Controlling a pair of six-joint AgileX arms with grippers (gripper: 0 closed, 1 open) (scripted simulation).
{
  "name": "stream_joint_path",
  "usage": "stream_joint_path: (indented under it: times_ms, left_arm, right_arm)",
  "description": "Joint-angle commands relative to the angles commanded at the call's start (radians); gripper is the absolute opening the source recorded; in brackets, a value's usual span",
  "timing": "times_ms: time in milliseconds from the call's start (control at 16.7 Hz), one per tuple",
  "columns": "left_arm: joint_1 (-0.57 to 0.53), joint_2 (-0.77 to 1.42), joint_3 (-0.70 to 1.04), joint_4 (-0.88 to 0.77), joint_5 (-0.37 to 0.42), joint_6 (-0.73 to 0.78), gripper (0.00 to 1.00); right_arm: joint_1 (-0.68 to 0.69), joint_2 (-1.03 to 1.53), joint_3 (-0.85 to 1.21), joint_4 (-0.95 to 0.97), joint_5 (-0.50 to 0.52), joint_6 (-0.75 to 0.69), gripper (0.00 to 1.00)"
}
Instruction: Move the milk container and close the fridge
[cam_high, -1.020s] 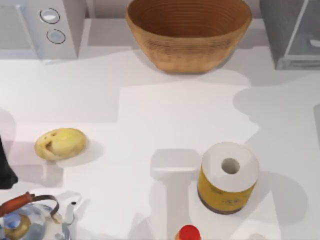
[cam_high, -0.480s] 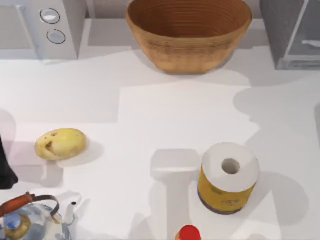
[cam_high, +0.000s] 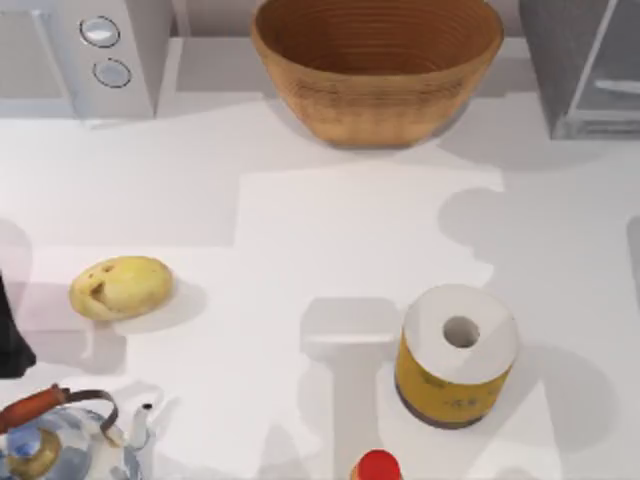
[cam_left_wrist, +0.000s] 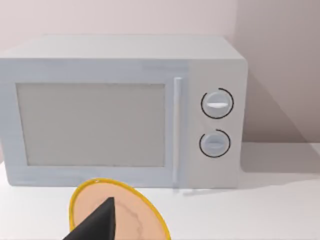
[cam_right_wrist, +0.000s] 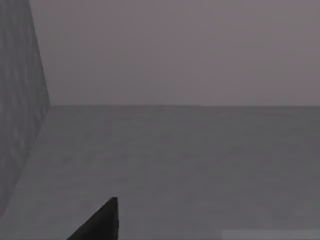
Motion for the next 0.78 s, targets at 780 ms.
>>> stream_joint_path:
  times_ms: [780]
  left_arm:
    - [0.000, 0.000, 0.000, 0.000, 0.000, 0.000, 1.00]
  right_arm:
    - [0.093, -1.177, -0.681, -0.319, 0.080, -0.018, 1.00]
